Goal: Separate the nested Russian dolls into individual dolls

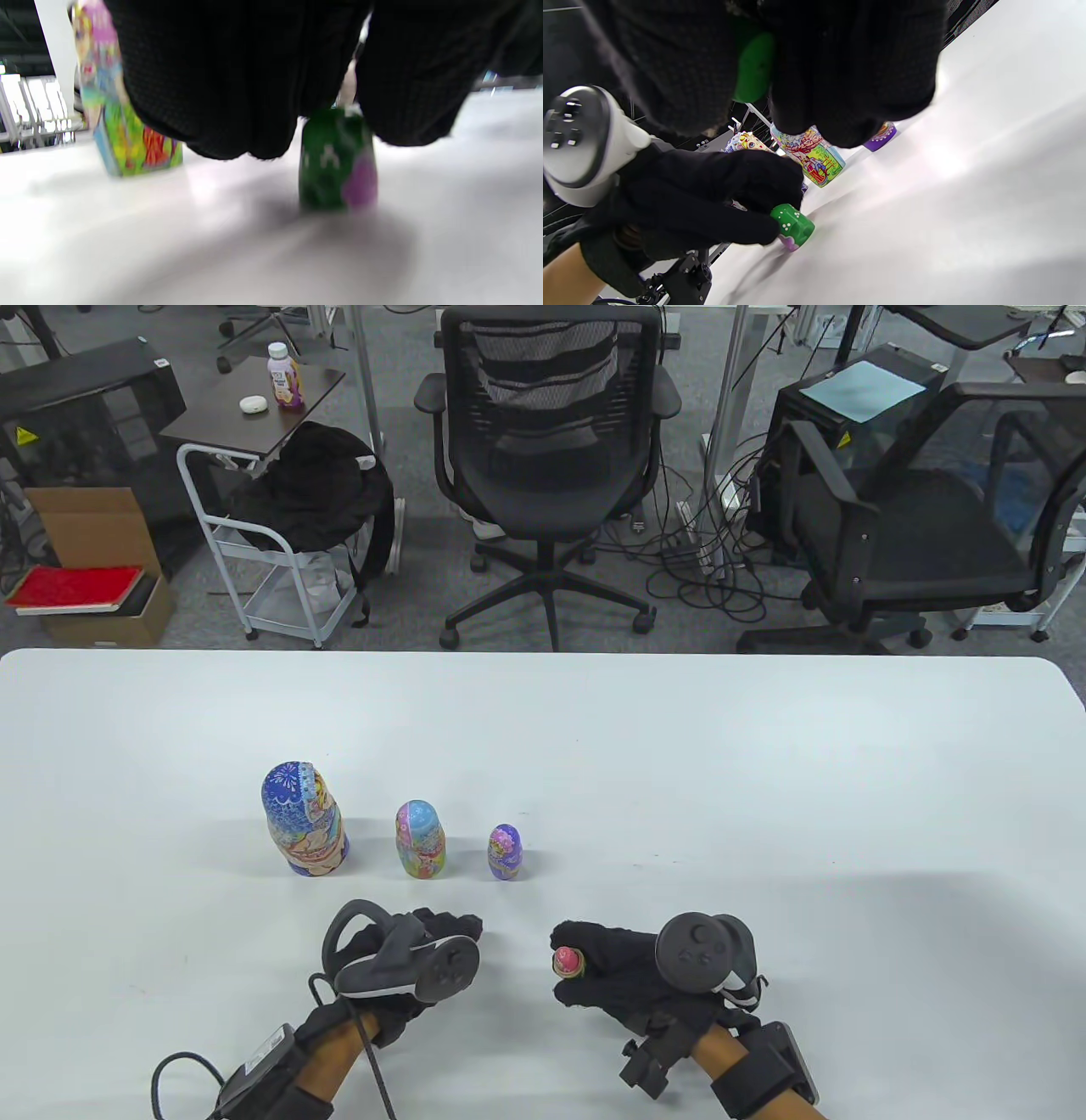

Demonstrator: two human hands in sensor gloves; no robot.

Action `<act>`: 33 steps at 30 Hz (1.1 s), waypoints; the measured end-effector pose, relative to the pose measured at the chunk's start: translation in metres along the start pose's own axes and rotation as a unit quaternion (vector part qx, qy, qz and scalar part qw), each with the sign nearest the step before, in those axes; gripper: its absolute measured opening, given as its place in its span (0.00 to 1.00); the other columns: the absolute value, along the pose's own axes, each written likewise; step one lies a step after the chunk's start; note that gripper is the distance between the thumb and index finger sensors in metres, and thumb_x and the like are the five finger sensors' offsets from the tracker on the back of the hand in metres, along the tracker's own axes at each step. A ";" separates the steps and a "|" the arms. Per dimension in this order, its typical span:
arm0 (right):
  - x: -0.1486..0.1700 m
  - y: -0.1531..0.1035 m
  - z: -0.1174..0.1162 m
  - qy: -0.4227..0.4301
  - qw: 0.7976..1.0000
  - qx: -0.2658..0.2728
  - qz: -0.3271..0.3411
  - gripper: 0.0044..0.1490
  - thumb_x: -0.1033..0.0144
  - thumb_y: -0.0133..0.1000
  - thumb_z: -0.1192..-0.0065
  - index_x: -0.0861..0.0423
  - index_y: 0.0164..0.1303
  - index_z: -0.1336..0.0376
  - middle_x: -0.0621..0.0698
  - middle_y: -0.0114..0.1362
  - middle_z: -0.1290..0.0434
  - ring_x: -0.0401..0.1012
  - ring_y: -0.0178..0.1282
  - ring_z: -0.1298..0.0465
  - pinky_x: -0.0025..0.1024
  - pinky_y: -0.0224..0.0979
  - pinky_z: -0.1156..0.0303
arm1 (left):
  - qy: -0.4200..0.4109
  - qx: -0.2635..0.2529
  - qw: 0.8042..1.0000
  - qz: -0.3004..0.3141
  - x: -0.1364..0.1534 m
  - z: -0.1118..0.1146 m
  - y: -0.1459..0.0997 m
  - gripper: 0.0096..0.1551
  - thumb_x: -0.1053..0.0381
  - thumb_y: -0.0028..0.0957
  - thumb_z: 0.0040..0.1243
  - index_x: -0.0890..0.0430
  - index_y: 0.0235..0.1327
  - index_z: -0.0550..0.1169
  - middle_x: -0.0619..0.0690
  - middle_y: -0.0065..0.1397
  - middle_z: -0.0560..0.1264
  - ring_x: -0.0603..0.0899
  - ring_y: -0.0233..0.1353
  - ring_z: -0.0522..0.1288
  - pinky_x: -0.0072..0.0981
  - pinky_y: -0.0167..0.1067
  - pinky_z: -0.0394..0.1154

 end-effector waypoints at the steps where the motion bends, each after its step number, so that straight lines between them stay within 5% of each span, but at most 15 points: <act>1: 0.000 0.000 0.000 0.000 1.000 0.000 -0.001 0.44 0.54 0.43 0.21 0.62 0.67 0.33 0.59 0.56 0.16 0.52 0.53 0.15 0.37 0.53 0.16 | -0.008 -0.027 1.000 -0.001 0.000 -0.009 -0.002 0.36 0.35 0.48 0.68 0.51 0.66 0.77 0.50 0.63 0.84 0.58 0.59 0.86 0.39 0.54 0.85; 7: 0.000 0.002 -0.008 -0.013 1.000 -0.010 -0.006 0.44 0.54 0.43 0.21 0.64 0.66 0.33 0.60 0.56 0.15 0.52 0.52 0.14 0.36 0.53 0.15 | -0.152 -0.170 0.972 0.055 -0.025 -0.060 -0.010 0.32 0.36 0.51 0.66 0.51 0.64 0.78 0.49 0.61 0.85 0.57 0.57 0.87 0.39 0.53 0.85; 14: -0.004 0.002 -0.014 -0.021 1.000 -0.019 -0.001 0.45 0.55 0.43 0.21 0.64 0.66 0.33 0.60 0.56 0.15 0.52 0.52 0.14 0.36 0.53 0.15 | -0.152 -0.156 0.971 0.100 -0.063 -0.060 0.000 0.31 0.38 0.51 0.68 0.51 0.63 0.79 0.48 0.59 0.86 0.56 0.56 0.87 0.38 0.52 0.86; 23: -0.006 0.001 -0.019 -0.044 0.999 -0.031 0.010 0.44 0.55 0.43 0.20 0.65 0.66 0.33 0.61 0.56 0.15 0.52 0.52 0.14 0.36 0.52 0.15 | -0.137 -0.164 0.972 0.102 -0.068 -0.056 0.004 0.25 0.41 0.51 0.69 0.49 0.59 0.81 0.47 0.55 0.87 0.54 0.53 0.88 0.36 0.50 0.86; 33: -0.001 0.003 -0.017 -0.074 0.997 -0.027 -0.006 0.44 0.55 0.43 0.21 0.63 0.66 0.33 0.61 0.57 0.16 0.53 0.53 0.15 0.37 0.53 0.16 | -0.158 -0.189 0.965 0.087 -0.051 -0.075 -0.003 0.24 0.42 0.52 0.69 0.49 0.58 0.81 0.47 0.55 0.87 0.54 0.53 0.88 0.36 0.51 0.86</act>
Point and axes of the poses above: the tracker on the back of each hand, its own x axis roughly to the little-finger side, its own y axis roughly from the wrist to the fingertips, z = x × y, the point moved 5 cm from there along y, roughly from the wrist to the fingertips
